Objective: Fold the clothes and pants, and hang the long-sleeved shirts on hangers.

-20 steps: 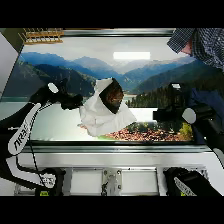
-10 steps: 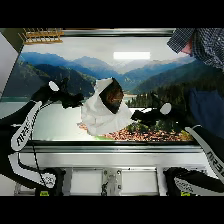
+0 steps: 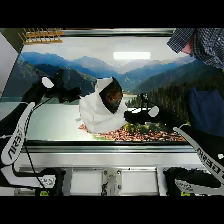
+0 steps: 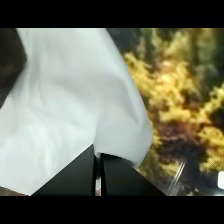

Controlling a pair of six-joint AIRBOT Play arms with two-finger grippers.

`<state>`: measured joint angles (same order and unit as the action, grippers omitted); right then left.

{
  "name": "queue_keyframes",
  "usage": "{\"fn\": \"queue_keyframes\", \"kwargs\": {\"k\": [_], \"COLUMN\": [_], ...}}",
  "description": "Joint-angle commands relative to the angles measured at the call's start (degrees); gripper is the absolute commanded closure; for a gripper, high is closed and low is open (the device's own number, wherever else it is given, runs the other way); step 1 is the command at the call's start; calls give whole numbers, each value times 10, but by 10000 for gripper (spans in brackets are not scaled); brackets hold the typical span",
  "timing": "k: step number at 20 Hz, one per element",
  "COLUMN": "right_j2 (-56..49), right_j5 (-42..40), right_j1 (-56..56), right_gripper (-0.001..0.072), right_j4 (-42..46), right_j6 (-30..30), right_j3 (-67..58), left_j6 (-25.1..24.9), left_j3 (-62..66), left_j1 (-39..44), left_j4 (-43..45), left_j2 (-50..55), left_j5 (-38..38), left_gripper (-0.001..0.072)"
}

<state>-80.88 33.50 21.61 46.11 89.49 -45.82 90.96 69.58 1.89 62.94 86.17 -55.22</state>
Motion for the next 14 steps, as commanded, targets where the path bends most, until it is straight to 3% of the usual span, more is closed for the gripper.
{"fn": "queue_keyframes", "kwargs": {"k": [1, 4, 6, 10, 14], "right_j2": [52, 152, 218, 324, 404], "right_j5": [38, 118, 133, 95, 8], "right_j1": [-14, -51, -65, -68, -68], "right_gripper": [704, 704, 704, 704, 704], "right_j4": [89, 226, 267, 271, 272], "right_j6": [-45, -45, -45, -44, -44], "right_j3": [-60, -196, -289, -424, -452], "left_j6": [-6, -5, -5, -5, -6], "left_j3": [8, 85, 151, 266, 305], "left_j1": [-9, -19, -10, 56, 167], "left_j4": [0, -1, -2, 0, 5], "left_j2": [-102, -206, -269, -370, -433], "left_j5": [9, -15, -15, 28, 119], "left_gripper": [702, 702, 702, 702, 702]}}
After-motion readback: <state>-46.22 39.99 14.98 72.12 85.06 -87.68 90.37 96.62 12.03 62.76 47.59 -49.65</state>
